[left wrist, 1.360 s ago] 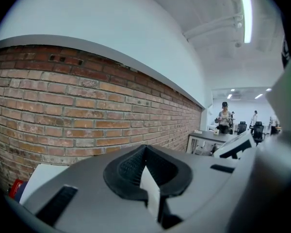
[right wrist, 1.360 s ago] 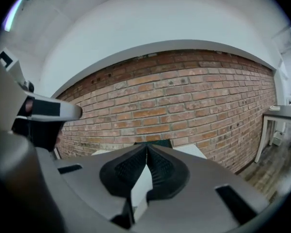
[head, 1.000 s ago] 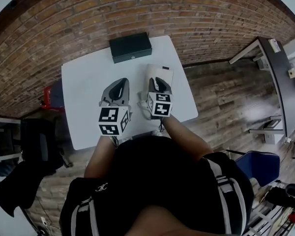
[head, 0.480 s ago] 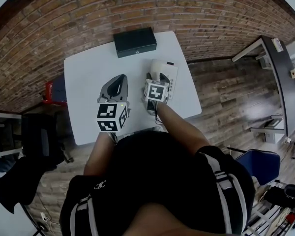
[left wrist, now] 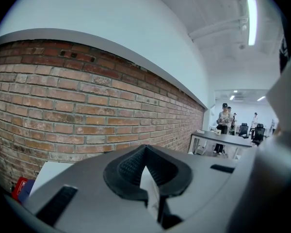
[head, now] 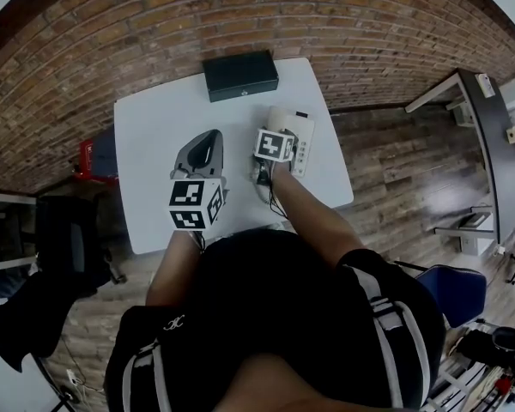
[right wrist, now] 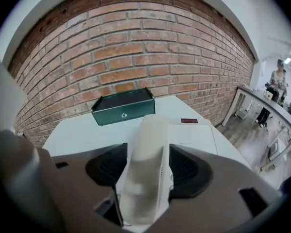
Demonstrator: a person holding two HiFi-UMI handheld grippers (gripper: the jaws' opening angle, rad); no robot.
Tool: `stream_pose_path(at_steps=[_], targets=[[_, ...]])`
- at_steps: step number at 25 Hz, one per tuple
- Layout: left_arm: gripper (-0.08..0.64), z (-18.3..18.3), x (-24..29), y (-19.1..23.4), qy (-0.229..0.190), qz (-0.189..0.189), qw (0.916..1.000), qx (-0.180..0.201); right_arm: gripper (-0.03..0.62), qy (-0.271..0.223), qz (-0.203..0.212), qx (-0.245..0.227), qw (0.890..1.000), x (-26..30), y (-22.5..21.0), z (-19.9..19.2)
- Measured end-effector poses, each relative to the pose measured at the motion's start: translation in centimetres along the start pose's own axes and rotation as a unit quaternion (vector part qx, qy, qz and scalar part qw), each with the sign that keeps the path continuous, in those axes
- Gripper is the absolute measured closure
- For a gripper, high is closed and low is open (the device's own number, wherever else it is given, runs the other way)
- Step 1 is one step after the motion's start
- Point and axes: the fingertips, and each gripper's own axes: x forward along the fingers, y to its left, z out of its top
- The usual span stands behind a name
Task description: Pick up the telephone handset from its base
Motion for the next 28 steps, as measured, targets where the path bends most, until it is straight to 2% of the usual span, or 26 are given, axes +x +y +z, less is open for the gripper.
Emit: stream_pose_path(at_steps=[4, 13, 18, 20, 28], targets=[[0.558, 0.0, 0.1, 0.2, -0.001, 0.0, 1.0, 0.003, 0.362, 0.013, -0.001, 0.015, 1.0, 0.8, -0.3, -0.4], [0.558, -0.3, 0.1, 1.2, 0.001, 0.012, 0.9999, -0.008, 0.381, 0.03, -0.01, 0.018, 0.999, 1.1, -0.2, -0.4], [0.558, -0.8, -0.1, 1.9, 0.003, 0.018, 0.9997, -0.017, 0.383, 0.028, 0.016, 0.029, 0.999, 0.6, 0.5, -0.3], [0.558, -0.6, 0.0, 1.8, 0.002, 0.018, 0.9997, -0.017, 0.383, 0.01, 0.037, 0.018, 0.999, 0.2, 0.9, 0.4], [0.558, 0.0, 0.9, 0.5, -0.006, 0.005, 0.9999, -0.014, 0.385, -0.084, 0.059, -0.037, 0.994, -4.3, 0.7, 3.9]])
